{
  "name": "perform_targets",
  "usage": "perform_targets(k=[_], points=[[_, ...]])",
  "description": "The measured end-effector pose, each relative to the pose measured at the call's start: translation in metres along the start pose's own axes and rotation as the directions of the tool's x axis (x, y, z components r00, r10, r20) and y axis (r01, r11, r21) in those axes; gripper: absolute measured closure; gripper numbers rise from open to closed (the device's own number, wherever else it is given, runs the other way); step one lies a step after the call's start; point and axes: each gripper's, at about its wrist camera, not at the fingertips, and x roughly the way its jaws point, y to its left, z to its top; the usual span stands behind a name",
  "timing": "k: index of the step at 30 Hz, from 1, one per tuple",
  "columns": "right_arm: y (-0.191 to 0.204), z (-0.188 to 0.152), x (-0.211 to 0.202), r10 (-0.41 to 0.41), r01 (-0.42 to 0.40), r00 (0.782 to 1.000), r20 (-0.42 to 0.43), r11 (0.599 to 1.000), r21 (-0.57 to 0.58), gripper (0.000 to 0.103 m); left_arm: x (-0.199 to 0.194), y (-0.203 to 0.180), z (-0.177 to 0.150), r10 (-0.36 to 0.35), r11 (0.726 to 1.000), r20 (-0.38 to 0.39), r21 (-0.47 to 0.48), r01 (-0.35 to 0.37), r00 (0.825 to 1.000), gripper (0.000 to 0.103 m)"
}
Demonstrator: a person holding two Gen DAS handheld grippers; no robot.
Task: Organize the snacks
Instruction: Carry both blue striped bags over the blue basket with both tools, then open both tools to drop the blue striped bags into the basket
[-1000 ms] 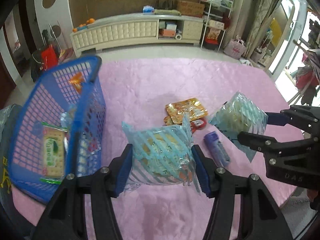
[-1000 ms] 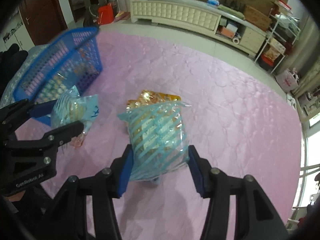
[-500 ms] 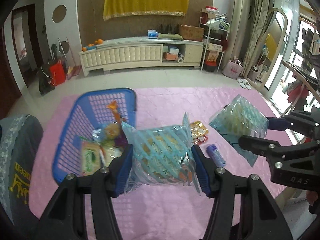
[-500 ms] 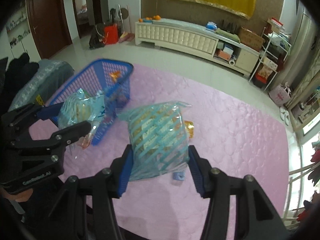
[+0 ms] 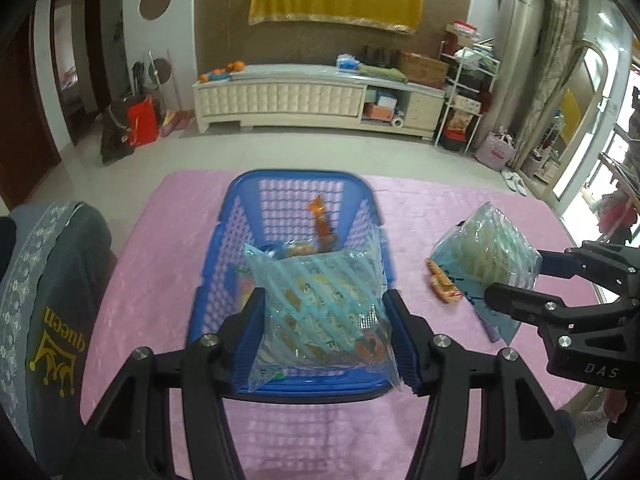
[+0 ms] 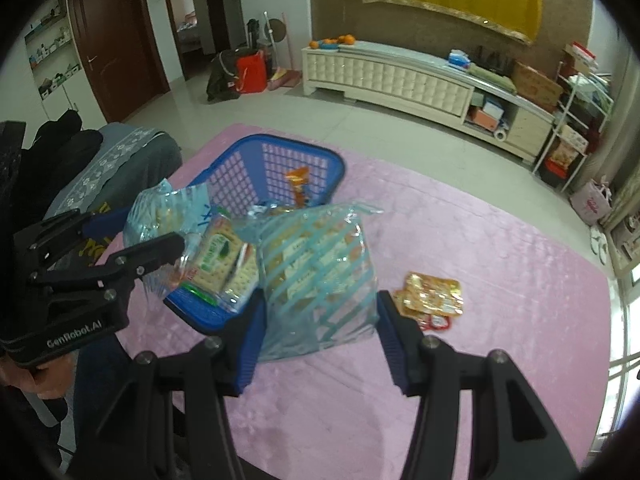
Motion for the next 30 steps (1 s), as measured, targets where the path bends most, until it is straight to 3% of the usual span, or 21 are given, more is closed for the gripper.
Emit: perform_targets(k=[10, 24, 30], points=[[0.033, 0.012, 0.039, 0.054, -0.056, 0.996, -0.075, 0.998, -0.018, 0.044, 0.031, 0.035, -0.008, -0.012, 0.999, -0.068, -0.037, 0.010, 0.998, 0.047], [0.068, 0.008, 0.062, -0.001, -0.015, 0.991, -0.136, 0.993, -0.118, 0.044, 0.025, 0.056, -0.007, -0.028, 0.998, -0.030, -0.058, 0.027, 0.999, 0.047], [0.077, 0.004, 0.068, -0.003, -0.022, 0.985, -0.175, 0.989, -0.145, 0.026, 0.021, 0.058, -0.009, -0.023, 0.998, -0.029, -0.067, 0.021, 0.999, 0.047]])
